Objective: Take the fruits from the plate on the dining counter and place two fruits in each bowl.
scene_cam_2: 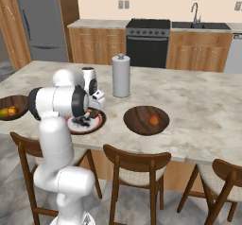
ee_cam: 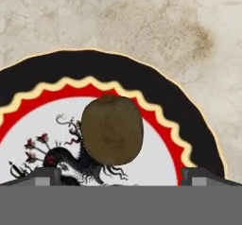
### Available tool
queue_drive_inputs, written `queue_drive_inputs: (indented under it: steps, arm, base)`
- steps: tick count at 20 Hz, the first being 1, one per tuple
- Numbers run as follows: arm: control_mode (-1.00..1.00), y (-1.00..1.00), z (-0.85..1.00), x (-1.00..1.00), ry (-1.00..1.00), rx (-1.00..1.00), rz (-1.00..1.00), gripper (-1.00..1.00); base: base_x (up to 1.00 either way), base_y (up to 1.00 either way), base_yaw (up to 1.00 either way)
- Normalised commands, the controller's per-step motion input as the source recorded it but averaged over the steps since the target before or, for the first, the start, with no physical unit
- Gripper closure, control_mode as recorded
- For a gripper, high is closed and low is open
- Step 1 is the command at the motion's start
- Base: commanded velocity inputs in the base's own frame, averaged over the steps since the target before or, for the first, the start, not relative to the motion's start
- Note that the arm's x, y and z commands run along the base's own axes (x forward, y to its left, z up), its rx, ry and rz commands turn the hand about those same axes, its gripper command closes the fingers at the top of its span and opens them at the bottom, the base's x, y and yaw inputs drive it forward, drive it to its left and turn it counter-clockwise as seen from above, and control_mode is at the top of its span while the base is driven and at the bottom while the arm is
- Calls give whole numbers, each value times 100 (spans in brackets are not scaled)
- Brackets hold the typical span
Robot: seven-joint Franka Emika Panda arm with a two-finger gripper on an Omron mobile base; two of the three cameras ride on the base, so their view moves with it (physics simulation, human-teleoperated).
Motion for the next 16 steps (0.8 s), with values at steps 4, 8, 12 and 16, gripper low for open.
queue_drive_inputs:
  steps: [4, 8, 12, 16]
  arm:
    - [-100, 0, -27, 30, 7, 0, 0, -100]
    - [-100, 0, -21, 21, 4, 0, 0, -100]
    - [-100, 0, -14, 0, 1, 0, 0, -100]
    - [-100, 0, -14, 0, 0, 0, 0, -100]
  base:
    - [0, 0, 0]
    - [0, 0, 0]
    - [0, 0, 0]
    - [0, 0, 0]
